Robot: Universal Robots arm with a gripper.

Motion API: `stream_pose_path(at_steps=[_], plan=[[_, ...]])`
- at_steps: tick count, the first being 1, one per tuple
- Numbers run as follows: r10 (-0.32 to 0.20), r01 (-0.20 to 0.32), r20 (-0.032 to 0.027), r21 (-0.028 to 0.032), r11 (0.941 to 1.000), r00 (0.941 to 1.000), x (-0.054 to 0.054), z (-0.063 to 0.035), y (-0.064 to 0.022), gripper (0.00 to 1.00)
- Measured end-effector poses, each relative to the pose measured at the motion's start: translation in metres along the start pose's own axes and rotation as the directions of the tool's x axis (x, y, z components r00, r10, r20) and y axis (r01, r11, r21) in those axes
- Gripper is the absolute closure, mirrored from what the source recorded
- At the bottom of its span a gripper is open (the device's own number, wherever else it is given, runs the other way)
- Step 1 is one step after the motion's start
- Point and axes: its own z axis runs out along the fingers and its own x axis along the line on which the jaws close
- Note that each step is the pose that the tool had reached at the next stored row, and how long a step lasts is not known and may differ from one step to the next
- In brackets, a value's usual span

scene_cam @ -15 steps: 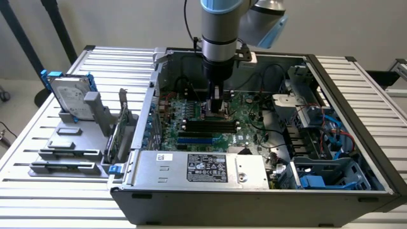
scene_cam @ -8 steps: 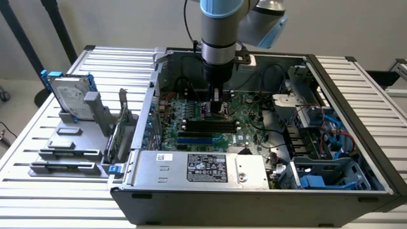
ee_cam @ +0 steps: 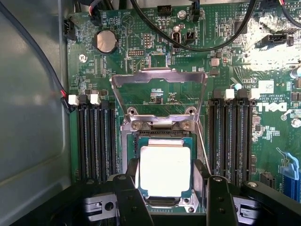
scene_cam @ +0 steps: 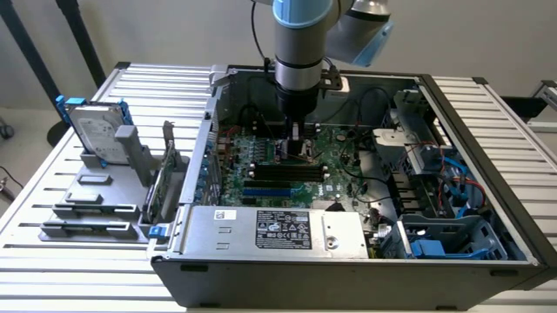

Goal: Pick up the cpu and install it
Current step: 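Place the cpu into insertion slot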

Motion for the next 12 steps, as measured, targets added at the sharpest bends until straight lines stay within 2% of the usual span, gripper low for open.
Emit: stream_pose_path(at_steps=[10,12], plan=[[-0.001,0.001,-0.0001,-0.0102,0.9999,1.0000,0.0014,0.0042,-0.0020,0.46],[-0.001,0.001,-0.0004,-0.0148,0.9999,1.0000,0.0019,0.0048,-0.0029,0.46]])
